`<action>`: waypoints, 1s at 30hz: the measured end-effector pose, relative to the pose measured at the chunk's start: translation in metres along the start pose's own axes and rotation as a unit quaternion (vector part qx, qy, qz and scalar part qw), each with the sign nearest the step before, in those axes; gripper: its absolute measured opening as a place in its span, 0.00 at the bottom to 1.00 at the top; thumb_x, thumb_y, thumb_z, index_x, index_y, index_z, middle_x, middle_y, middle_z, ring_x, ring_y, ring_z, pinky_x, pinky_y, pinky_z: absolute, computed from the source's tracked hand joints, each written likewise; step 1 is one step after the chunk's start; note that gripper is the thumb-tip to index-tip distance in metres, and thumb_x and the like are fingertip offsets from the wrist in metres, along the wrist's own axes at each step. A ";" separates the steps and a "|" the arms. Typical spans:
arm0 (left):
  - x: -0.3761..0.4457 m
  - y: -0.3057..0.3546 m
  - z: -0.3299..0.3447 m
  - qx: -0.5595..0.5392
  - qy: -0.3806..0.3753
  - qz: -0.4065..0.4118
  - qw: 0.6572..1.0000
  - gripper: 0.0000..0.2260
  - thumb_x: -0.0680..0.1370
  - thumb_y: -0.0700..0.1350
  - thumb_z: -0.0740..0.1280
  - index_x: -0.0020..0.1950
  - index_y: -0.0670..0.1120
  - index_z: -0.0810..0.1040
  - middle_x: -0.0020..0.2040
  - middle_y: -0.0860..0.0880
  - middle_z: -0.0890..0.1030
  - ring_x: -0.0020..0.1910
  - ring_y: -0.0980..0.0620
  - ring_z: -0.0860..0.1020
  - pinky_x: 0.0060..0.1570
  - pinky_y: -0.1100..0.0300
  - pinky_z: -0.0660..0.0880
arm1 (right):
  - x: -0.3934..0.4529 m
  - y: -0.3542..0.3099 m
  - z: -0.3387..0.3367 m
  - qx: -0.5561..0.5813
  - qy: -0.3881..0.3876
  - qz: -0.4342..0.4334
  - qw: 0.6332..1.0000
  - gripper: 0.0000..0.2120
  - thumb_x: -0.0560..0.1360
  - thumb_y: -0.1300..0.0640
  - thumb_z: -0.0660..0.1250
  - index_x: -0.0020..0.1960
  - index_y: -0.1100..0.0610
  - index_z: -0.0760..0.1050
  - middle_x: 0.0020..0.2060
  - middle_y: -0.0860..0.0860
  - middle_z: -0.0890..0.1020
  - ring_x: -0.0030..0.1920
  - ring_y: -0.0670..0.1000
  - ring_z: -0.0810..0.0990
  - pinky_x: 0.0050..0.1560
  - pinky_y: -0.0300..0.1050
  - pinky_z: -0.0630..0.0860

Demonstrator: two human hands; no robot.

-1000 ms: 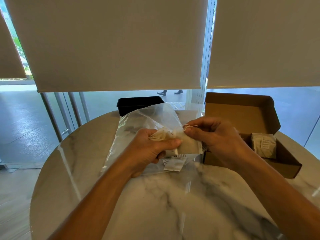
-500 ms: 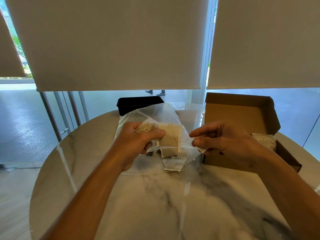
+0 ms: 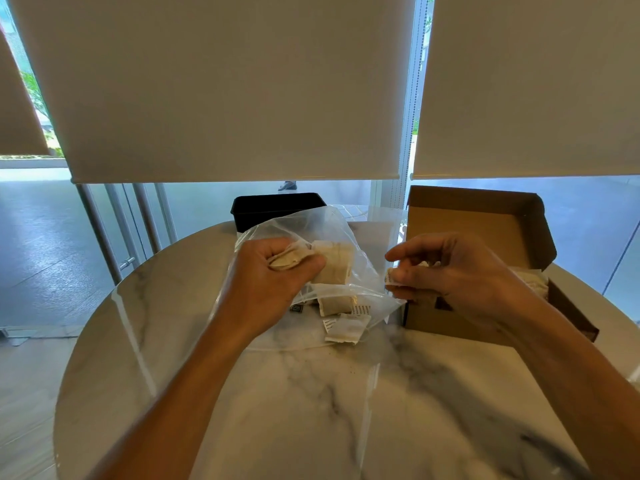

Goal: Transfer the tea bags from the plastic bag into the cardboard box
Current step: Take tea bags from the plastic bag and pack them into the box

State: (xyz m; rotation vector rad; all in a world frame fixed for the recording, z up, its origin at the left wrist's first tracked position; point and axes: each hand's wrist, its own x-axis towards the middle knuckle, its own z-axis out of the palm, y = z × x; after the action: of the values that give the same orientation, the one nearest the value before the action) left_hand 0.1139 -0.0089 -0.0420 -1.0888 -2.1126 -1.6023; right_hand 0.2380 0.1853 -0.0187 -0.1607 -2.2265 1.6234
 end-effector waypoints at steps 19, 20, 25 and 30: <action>-0.010 0.008 0.016 -0.002 -0.087 0.061 0.994 0.01 0.71 0.44 0.73 0.41 0.50 0.84 0.36 0.53 0.83 0.35 0.54 0.81 0.36 0.60 0.78 | 0.004 0.010 0.021 -0.156 0.002 -0.074 0.985 0.07 0.72 0.58 0.70 0.43 0.46 0.82 0.37 0.41 0.83 0.40 0.43 0.82 0.39 0.35 0.79; -0.010 0.008 0.016 -0.005 -0.088 0.058 0.994 0.02 0.71 0.44 0.73 0.41 0.50 0.85 0.37 0.54 0.84 0.35 0.55 0.81 0.36 0.62 0.78 | 0.004 0.007 0.019 -0.166 0.003 -0.078 0.983 0.07 0.72 0.57 0.70 0.42 0.45 0.81 0.36 0.41 0.83 0.41 0.43 0.81 0.38 0.34 0.79; -0.008 0.000 0.015 -0.020 -0.076 0.018 0.997 0.03 0.71 0.43 0.73 0.43 0.51 0.85 0.36 0.61 0.83 0.34 0.64 0.80 0.37 0.71 0.74 | 0.000 -0.002 -0.028 -0.241 0.078 -0.043 0.966 0.03 0.72 0.52 0.70 0.41 0.44 0.79 0.40 0.40 0.82 0.43 0.45 0.80 0.44 0.38 0.77; -0.008 0.000 0.014 -0.016 -0.074 0.017 0.997 0.03 0.71 0.42 0.73 0.43 0.50 0.84 0.37 0.61 0.84 0.37 0.63 0.81 0.38 0.73 0.72 | -0.011 0.006 -0.093 -0.355 0.074 0.055 0.930 0.07 0.74 0.59 0.69 0.40 0.49 0.77 0.40 0.47 0.80 0.43 0.47 0.77 0.42 0.39 0.72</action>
State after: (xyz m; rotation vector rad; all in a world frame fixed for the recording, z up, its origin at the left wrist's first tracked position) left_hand 0.1222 0.0013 -0.0516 -1.2833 -2.1546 -1.5889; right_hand 0.2815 0.2668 -0.0022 -0.5825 -2.6088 0.7385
